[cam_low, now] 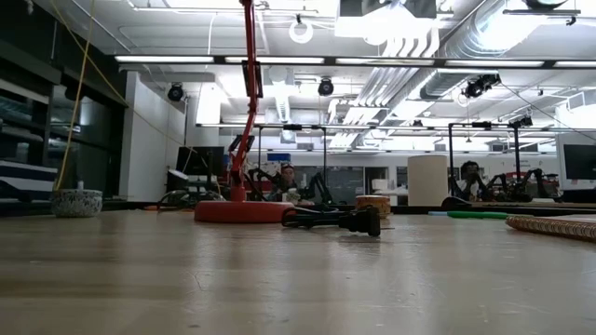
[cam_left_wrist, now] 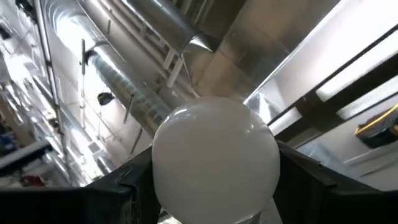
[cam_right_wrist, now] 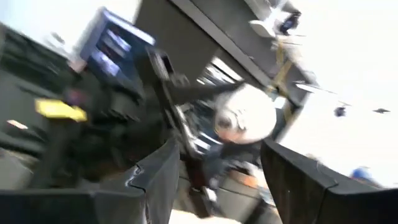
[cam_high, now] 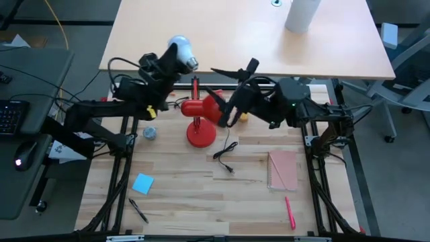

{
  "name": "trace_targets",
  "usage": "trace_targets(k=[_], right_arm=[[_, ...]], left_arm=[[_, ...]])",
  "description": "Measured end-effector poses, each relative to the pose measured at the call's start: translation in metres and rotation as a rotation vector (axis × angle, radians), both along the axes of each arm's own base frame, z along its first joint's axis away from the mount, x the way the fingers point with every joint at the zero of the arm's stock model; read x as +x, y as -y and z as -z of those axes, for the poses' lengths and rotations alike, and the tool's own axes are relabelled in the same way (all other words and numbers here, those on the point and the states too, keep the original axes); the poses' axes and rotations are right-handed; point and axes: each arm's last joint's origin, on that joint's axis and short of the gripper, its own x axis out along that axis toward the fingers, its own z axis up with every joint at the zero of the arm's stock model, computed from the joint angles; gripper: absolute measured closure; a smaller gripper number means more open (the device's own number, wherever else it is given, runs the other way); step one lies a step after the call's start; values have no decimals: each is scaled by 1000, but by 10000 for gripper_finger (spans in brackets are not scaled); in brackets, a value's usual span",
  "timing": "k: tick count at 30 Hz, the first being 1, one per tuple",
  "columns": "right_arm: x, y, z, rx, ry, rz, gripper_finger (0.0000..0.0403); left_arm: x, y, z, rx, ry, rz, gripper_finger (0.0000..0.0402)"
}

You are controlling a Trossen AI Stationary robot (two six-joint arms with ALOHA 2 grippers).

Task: Screw lightbulb
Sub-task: Insert the lightbulb into the lamp

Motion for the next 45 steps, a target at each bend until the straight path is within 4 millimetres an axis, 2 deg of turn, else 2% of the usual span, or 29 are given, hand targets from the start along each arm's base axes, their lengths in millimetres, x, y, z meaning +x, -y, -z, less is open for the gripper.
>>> trace_targets(k=[3, 7, 12, 17, 21, 28, 35, 45], right_arm=[[3, 0, 3, -71, -58, 93, 187], [5, -3, 4, -121, -76, 125, 187], [2, -4, 1, -164, -78, 172, 187], [-1, -11, 0, -114, -62, 165, 187], [-8, -13, -4, -67, -38, 171, 187], [-22, -11, -8, 49, -30, 142, 187], [-29, -7, -8, 152, -10, 66, 187], [-29, -7, -8, 156, -7, 61, 187]], left_arm=[[7, -1, -7, -5, 9, 10, 175], [13, -2, -12, 18, -30, 14, 175], [7, -4, -18, 82, -36, 9, 174], [6, -6, -20, 282, -97, 70, 174], [-1, -10, -23, 361, -199, 92, 174], [-18, -12, -30, 451, -308, -30, 174], [-20, -11, -29, 472, -382, -56, 174], [-21, -11, -29, 472, -383, -56, 174]])
